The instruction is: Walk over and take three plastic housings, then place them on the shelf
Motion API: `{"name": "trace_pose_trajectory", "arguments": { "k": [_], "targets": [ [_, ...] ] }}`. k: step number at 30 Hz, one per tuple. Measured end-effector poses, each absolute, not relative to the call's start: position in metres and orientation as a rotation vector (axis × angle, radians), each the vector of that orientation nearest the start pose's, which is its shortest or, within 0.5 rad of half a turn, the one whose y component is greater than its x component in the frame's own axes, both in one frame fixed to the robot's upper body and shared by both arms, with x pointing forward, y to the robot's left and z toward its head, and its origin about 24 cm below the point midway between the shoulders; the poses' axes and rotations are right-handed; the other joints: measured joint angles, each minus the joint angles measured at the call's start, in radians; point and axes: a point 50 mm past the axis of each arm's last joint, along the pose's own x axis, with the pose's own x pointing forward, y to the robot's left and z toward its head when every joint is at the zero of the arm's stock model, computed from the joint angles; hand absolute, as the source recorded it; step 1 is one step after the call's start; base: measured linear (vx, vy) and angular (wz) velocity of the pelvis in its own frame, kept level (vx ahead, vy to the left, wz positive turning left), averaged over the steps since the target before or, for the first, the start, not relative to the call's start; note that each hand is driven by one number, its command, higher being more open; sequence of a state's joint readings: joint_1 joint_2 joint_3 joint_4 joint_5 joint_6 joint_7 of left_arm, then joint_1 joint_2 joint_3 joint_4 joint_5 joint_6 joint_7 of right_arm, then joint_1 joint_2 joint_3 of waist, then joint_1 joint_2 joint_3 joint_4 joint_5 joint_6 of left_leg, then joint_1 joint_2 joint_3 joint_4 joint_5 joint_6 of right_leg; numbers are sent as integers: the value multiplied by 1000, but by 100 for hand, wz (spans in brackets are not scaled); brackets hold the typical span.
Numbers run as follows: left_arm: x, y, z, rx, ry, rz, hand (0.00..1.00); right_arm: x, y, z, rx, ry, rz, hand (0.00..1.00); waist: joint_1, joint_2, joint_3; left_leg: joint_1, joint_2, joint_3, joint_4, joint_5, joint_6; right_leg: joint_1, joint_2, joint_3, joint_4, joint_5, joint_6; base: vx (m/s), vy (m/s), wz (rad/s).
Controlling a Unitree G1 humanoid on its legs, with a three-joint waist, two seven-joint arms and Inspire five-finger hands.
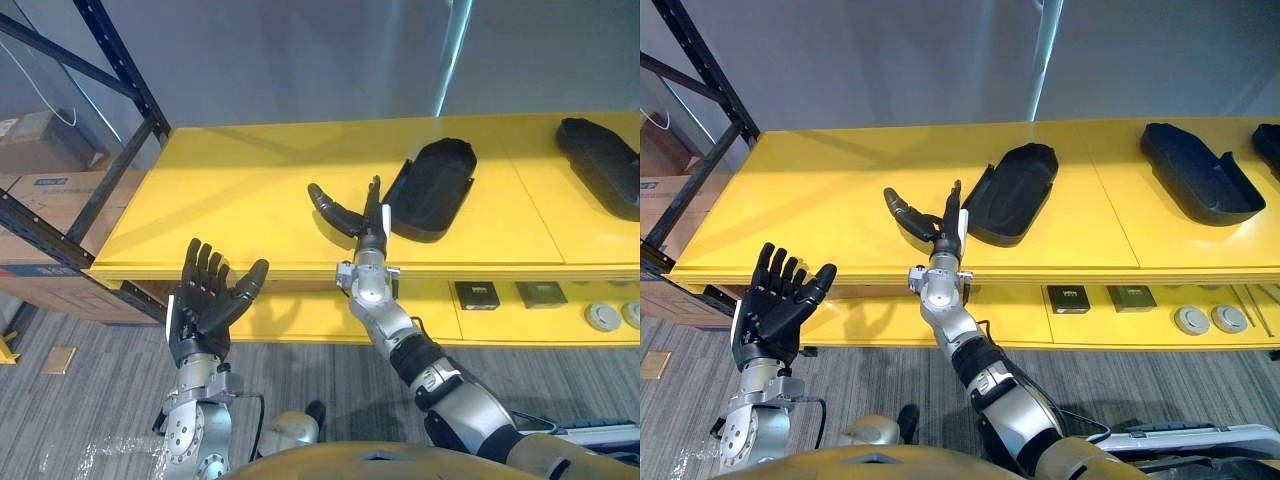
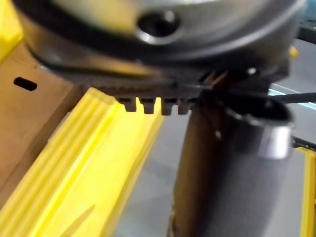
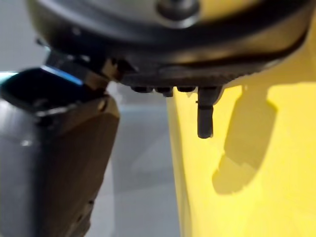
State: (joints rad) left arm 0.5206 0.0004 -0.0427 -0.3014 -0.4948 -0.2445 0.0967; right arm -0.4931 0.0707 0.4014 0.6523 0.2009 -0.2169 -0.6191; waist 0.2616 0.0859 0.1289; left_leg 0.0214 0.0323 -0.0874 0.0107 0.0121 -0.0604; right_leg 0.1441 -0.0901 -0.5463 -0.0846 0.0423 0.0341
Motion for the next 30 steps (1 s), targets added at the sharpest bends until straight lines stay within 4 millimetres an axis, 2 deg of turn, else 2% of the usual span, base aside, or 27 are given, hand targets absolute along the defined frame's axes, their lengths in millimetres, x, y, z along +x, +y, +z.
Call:
{"name": "trace_pose_trajectory", "arguments": {
  "k": [5,17,24,30],
  "targets": [
    [147,182,31,-469,-47,301,100,315,-45,45,54,-1,-136,100,-18,-8,11,2,-5,2,-3,2,3,1,-6,1,0,3,5,3,7,-1],
    [148,182,33,-424,-52,286,100,317,-60,49,59,-35,-170,100,-26,-29,38,23,-11,37,-16,1,15,4,-16,30,5,10,13,17,34,-7],
    [148,183,33,-423,-52,287,100,314,-84,50,80,-57,-236,100,-47,-35,42,25,-16,53,-16,-1,18,1,-23,37,5,14,19,24,31,-3],
    [149,183,35,-423,-61,285,100,308,-102,48,88,-75,-269,100,-48,-41,46,39,-20,68,-20,-7,26,5,-29,56,5,16,23,24,37,-9]
  ]
}}
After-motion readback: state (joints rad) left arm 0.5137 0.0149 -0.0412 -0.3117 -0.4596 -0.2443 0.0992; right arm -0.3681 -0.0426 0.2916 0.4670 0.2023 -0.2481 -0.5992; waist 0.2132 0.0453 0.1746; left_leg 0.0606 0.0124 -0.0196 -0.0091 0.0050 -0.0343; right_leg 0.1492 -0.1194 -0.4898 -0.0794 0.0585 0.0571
